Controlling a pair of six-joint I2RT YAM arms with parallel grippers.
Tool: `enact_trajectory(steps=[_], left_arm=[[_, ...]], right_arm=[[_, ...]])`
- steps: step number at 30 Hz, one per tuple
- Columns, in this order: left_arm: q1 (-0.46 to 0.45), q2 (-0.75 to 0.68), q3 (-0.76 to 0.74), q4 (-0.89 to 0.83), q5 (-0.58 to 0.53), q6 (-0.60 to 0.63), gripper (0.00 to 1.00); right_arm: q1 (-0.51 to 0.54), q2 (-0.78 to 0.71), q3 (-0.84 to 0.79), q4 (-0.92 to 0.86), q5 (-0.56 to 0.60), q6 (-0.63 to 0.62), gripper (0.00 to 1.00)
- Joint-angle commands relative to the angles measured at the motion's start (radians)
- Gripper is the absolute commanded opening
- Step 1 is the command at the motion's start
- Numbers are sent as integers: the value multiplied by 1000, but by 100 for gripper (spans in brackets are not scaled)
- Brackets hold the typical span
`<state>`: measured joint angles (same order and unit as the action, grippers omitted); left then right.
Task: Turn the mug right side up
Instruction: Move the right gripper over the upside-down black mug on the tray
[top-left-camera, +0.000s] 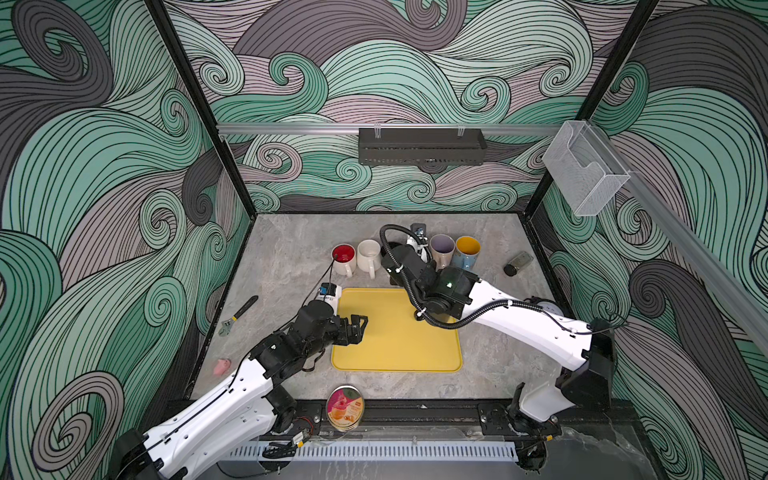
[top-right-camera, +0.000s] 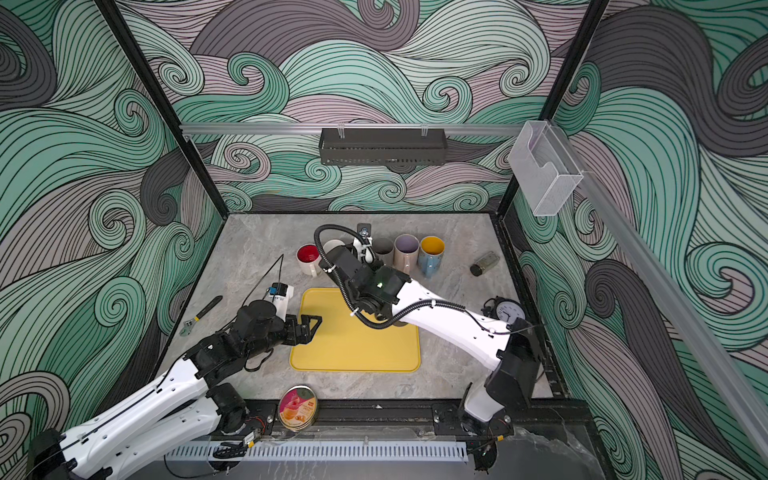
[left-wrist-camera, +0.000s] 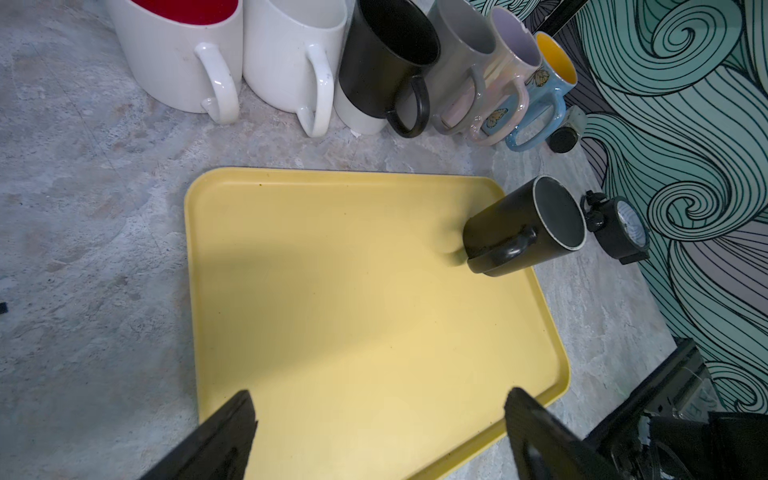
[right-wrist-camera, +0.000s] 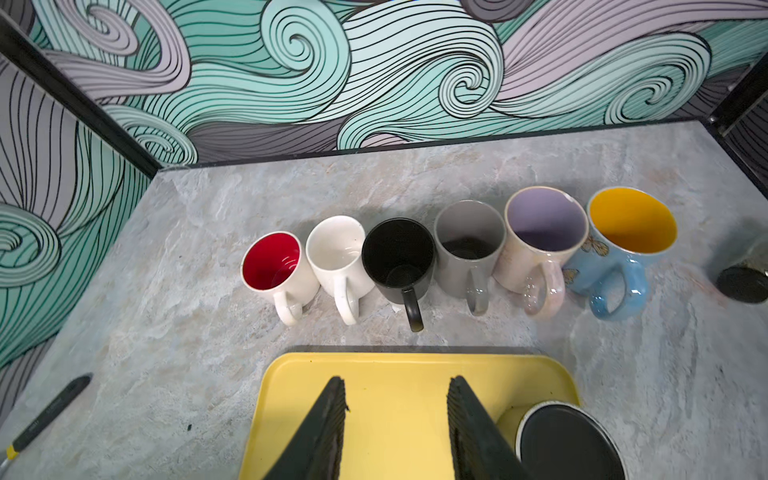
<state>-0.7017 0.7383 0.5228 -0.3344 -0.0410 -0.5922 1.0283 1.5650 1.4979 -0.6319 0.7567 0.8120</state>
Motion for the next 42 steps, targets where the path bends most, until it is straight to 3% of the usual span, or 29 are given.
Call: enact_trajectory(steps=[1, 10, 19, 27, 42], left_arm=[[4, -26, 22, 23, -21, 22, 95], [7, -76, 2, 15, -74, 26, 96], [12, -38, 1, 32, -73, 48, 96], [14, -3, -15, 86, -54, 40, 96], [20, 12, -21, 95, -56, 46, 96]], right_arm=[[5, 13, -45, -112, 28, 244, 45], [12, 27, -135, -168, -137, 452, 48], [25, 45, -212, -206, -287, 657, 48], [10, 40, -289, -202, -295, 735, 49], [-116, 72, -372, -68, -402, 737, 48]])
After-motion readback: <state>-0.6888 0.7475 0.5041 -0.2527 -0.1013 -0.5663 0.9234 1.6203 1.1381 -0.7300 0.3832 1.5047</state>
